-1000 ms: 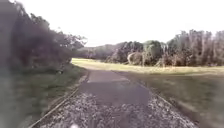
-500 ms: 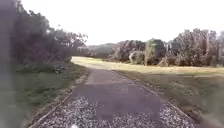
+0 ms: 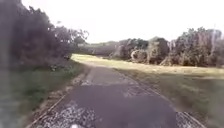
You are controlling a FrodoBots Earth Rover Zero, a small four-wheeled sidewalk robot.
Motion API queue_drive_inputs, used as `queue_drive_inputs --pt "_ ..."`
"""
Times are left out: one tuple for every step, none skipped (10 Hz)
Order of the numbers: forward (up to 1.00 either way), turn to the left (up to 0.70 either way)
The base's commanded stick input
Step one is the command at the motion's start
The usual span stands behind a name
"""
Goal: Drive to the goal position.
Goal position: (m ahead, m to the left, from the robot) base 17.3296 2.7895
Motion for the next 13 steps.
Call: queue_drive_inputs --pt "0.85 0.0" --pt "0.85 0.0" --pt "0.85 0.0" --pt "0.85 0.0" --pt "0.85 0.0" --pt "0.85 0.0" --pt "0.85 0.0" --pt "0.85 0.0" --pt "0.85 0.0" --pt "0.85 0.0" --pt "0.85 0.0" --pt "0.85 0.0" --pt "0.85 0.0"
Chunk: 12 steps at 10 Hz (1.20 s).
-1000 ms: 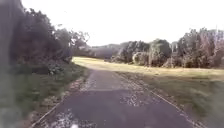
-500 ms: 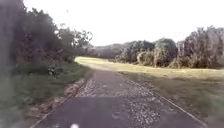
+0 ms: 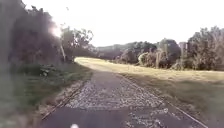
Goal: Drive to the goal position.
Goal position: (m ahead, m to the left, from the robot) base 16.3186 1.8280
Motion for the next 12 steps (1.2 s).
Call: queue_drive_inputs --pt "0.85 0.0" --pt "0.85 0.0" --pt "0.85 0.0" --pt "0.85 0.0" --pt "0.85 0.0" --pt "0.85 0.0" --pt "0.85 0.0" --pt "0.85 0.0" --pt "0.85 0.0" --pt "0.85 0.0" --pt "0.85 0.0" --pt "0.85 0.0"
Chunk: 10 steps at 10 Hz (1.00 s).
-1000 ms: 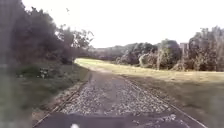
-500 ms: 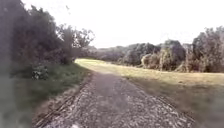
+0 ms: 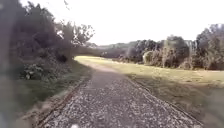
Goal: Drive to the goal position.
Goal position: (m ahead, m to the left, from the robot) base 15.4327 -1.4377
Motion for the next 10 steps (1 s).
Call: queue_drive_inputs --pt "0.85 0.0" --pt "0.85 0.0" --pt "0.85 0.0" --pt "0.85 0.0" --pt "0.85 0.0" --pt "0.85 0.0" --pt "0.85 0.0" --pt "0.85 0.0" --pt "0.85 0.0" --pt "0.85 0.0"
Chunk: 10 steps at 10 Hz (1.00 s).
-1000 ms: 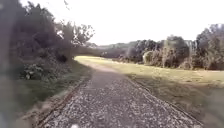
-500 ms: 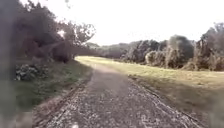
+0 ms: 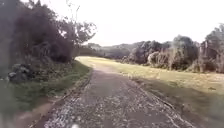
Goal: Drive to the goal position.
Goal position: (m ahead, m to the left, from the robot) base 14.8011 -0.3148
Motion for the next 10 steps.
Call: queue_drive_inputs --pt "0.85 0.0" --pt "0.85 0.0" --pt "0.85 0.0" --pt "0.85 0.0" --pt "0.85 0.0" --pt "0.85 0.0" --pt "0.85 0.0" --pt "0.85 0.0" --pt "0.85 0.0" --pt "0.85 0.0"
